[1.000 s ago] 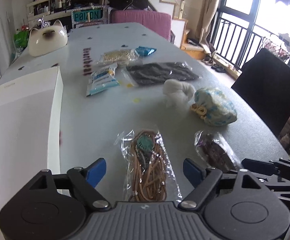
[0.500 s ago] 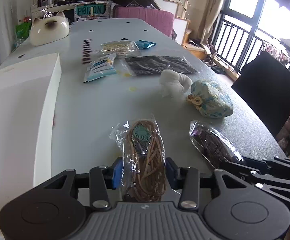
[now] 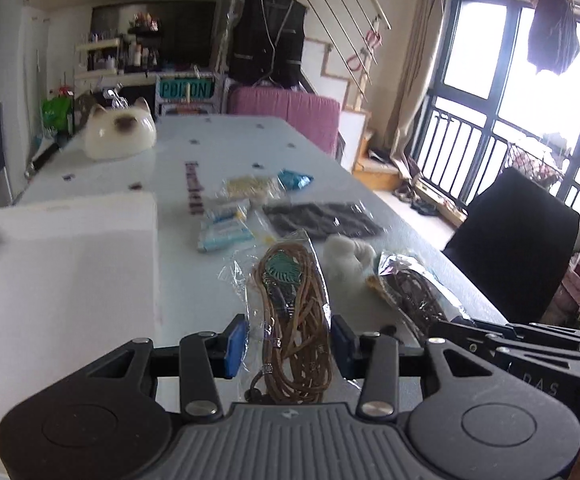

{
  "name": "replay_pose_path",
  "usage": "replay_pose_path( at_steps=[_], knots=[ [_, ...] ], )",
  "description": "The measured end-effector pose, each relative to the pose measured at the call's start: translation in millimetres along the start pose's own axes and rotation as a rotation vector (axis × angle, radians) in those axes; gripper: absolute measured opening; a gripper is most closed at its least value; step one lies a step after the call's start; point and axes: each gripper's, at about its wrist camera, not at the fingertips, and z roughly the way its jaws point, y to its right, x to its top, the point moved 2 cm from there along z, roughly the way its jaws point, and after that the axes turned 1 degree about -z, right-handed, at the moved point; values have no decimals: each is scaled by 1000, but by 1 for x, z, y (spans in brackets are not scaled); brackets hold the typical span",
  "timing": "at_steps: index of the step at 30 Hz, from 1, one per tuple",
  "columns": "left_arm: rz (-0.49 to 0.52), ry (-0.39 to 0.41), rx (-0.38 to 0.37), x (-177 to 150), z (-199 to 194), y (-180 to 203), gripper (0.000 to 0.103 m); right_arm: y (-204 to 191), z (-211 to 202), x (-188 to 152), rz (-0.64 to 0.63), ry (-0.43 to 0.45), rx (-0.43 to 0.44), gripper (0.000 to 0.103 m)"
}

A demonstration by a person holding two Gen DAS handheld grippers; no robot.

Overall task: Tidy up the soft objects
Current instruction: 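Carry tan rope bag with left tool while right tool carries dark cord bag to tray, then lower both bags into the white tray and open both tools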

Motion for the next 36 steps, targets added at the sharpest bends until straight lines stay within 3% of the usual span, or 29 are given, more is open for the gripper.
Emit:
replay_pose_path(
  at_steps=[8,16,26,30,36],
  knots=[
    [-27,85,75,17,-32,-43,45,-44,14,28,18,57,69,24],
    [-42,100,132,19,-47,-83,45,-95,39,35,57,34,149,24],
    [-73,15,204,4,-44,-135,45,-150,76,18,104,-98,227,24],
    [-95,-32,201,-2,-40,-153,45,-162,92,8,132,-166,243,24],
    [-126,-68,205,-10,-37,-167,45,-176,101,4,123,-182,218,24]
  ],
)
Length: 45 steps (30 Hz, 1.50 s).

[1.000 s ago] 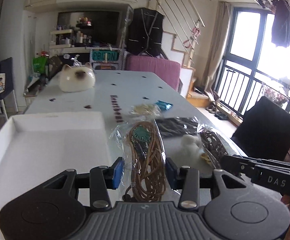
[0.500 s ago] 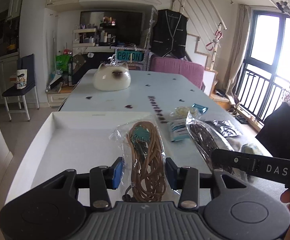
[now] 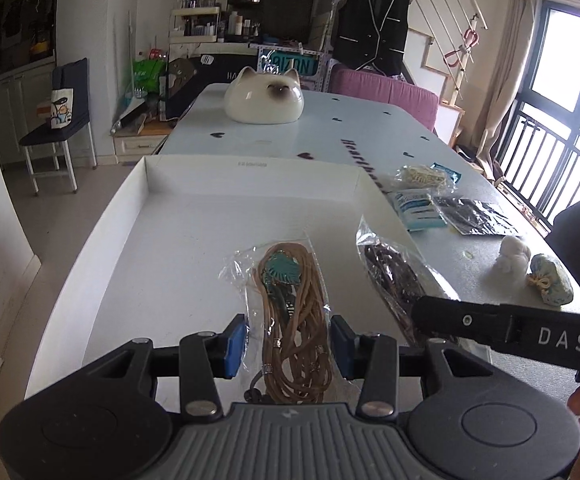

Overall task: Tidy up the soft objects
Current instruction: 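Lower both bags into the white tray and open both tools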

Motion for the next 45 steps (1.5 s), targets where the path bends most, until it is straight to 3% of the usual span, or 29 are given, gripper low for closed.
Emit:
replay_pose_path(
  at_steps=[4,10,19,23,33,36,38,45],
  knots=[
    [-20,-18,-1,0,7,-6,45,-9,6,0,-50,12,-79,25],
    [-18,-49,-9,-3,21,-5,45,-15,11,-3,-35,-40,-96,33],
    [2,-97,-33,-8,35,-1,46,-14,-7,-1,-55,-31,-4,32],
    [38,-93,-35,-7,44,9,46,-10,-12,-1,-50,-23,-6,27],
    [117,-110,-1,-15,30,16,46,-1,-21,-4,-46,-28,-13,27],
    [92,-114,-5,-17,26,14,56,1,-22,-5,-52,-34,-16,27],
    [76,-110,2,-16,23,13,69,2,-25,-6,-61,-34,-19,27],
    [84,-77,9,-12,4,17,78,-1,-39,-8,-122,-11,-32,35]
  ],
)
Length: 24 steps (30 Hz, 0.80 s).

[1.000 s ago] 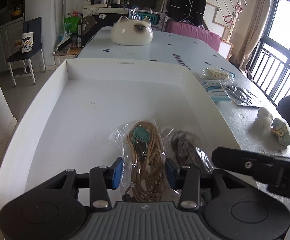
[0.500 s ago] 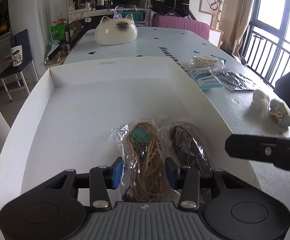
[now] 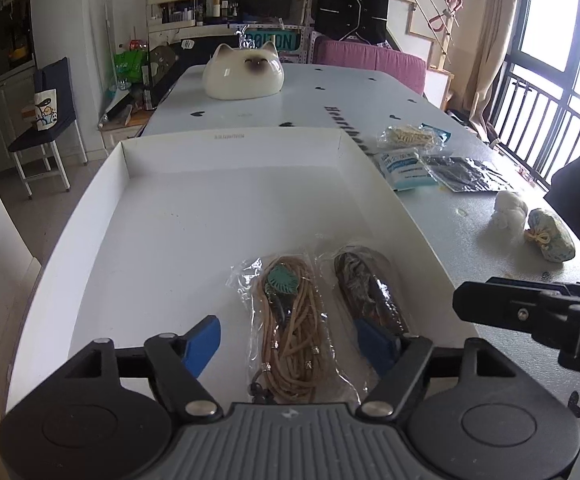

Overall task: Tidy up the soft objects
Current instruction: 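Lower both bags into the white tray and open both tools, then withdraw both open tools from the tray toward the remaining items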

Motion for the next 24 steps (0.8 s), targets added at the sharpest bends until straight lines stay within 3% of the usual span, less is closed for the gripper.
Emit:
replay_pose_path(
  at_steps=[6,13,17,24],
  knots=[
    [2,24,5,-2,-14,0,79,0,-10,-2,-48,9,-47,44],
    [-15,52,19,-6,-32,-3,93,5,-21,-4,-73,30,-84,57],
    [-49,70,22,-7,-42,-7,101,7,-26,-6,-93,35,-100,74],
    [-66,74,56,-13,-51,-9,103,12,-34,-8,-102,50,-113,86]
  ],
)
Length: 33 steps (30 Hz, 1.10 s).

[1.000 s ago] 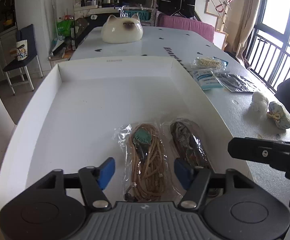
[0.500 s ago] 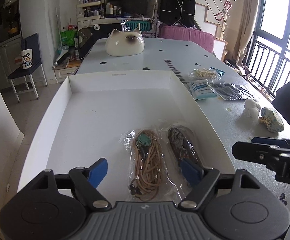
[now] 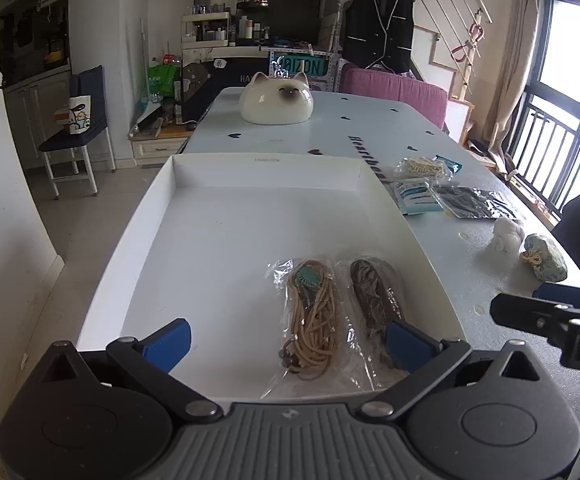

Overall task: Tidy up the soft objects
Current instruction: 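Withdraw both open tools from the tray toward the remaining items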

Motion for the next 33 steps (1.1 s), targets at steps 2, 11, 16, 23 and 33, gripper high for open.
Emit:
replay_pose_path(
  at_steps=[2,11,16,23,33],
  knots=[
    [-2,-2,9,-2,-4,-1,103,1,-4,0,-11,4,-6,92],
    [-34,5,23,-3,-25,-2,103,6,-17,2,-50,13,-36,103],
    [-58,12,27,0,-33,0,103,11,-22,8,-51,11,-31,103],
    [-66,12,26,7,-40,7,103,20,-26,17,-44,13,-19,103],
    [-67,65,-14,43,-35,35,103,55,-34,39,-28,48,-64,103]
  ],
)
